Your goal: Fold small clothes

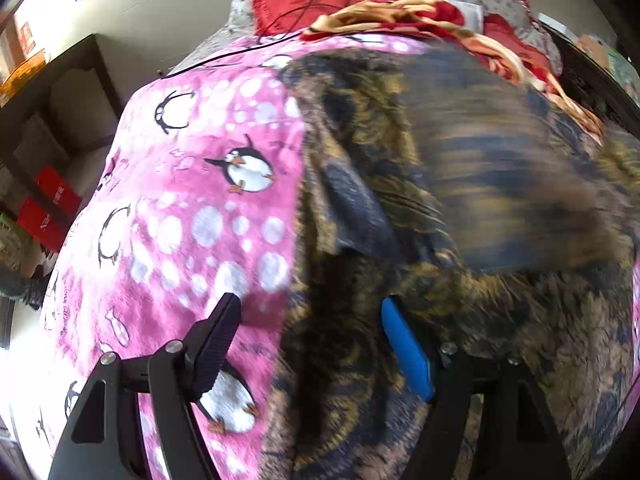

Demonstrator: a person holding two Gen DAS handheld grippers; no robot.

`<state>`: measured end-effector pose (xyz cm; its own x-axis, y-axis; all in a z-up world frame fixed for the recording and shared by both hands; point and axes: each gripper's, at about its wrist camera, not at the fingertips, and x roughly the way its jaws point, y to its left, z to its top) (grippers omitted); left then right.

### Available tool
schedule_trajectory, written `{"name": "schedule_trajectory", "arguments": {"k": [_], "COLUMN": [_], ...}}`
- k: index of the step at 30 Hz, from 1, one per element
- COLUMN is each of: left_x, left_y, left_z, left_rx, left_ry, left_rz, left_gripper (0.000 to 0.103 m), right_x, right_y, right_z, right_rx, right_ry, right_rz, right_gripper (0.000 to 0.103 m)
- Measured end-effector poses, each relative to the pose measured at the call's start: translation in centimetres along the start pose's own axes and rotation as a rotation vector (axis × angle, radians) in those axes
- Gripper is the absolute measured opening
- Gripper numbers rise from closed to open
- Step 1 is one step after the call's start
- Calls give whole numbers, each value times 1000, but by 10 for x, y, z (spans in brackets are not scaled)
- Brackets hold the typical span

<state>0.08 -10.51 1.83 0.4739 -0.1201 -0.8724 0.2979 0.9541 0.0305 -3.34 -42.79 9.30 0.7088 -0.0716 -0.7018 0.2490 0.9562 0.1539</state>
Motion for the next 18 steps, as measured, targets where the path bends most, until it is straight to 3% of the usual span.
{"name": "schedule_trajectory", "arguments": {"k": [4, 7, 8, 9, 10, 12, 13, 14, 17, 18], "left_x": [7, 6, 4, 3, 1, 2, 4, 5, 8, 8], "left_y": [5, 10, 13, 16, 21, 26, 26, 27, 27, 28], "left_z": [4, 7, 8, 10, 9, 13, 15, 15, 14, 13], "left_rx": [-30, -41, -49, -55, -61, -73, -76, -80, -79, -85], "left_ry": [9, 3, -2, -8, -14, -17, -15, -17, -24, -27], "left_rz": [4, 14, 19, 21, 23, 23, 17, 12, 15, 12], "left_gripper": [77, 77, 77, 77, 77, 77, 77, 77, 77, 77], "right_x": [-1, 30, 27, 13, 4, -5, -1, 12, 44, 56], "right_y": [-51, -74, -77, -74, -68, -29, -11, 23, 105, 132], "right_z": [0, -10, -11, -8, -5, 8, 11, 18, 30, 32], "right_rx": [62, 52, 49, 62, 71, 25, -8, -66, -189, -240], "right_ry": [-32, 149, 140, 62, 15, -37, -13, 44, 109, 121], "right_rz": [-175, -244, -314, -340, -311, -70, 11, 160, 371, 405], "right_gripper": [2, 28, 28, 28, 28, 30, 31, 31, 31, 31]}}
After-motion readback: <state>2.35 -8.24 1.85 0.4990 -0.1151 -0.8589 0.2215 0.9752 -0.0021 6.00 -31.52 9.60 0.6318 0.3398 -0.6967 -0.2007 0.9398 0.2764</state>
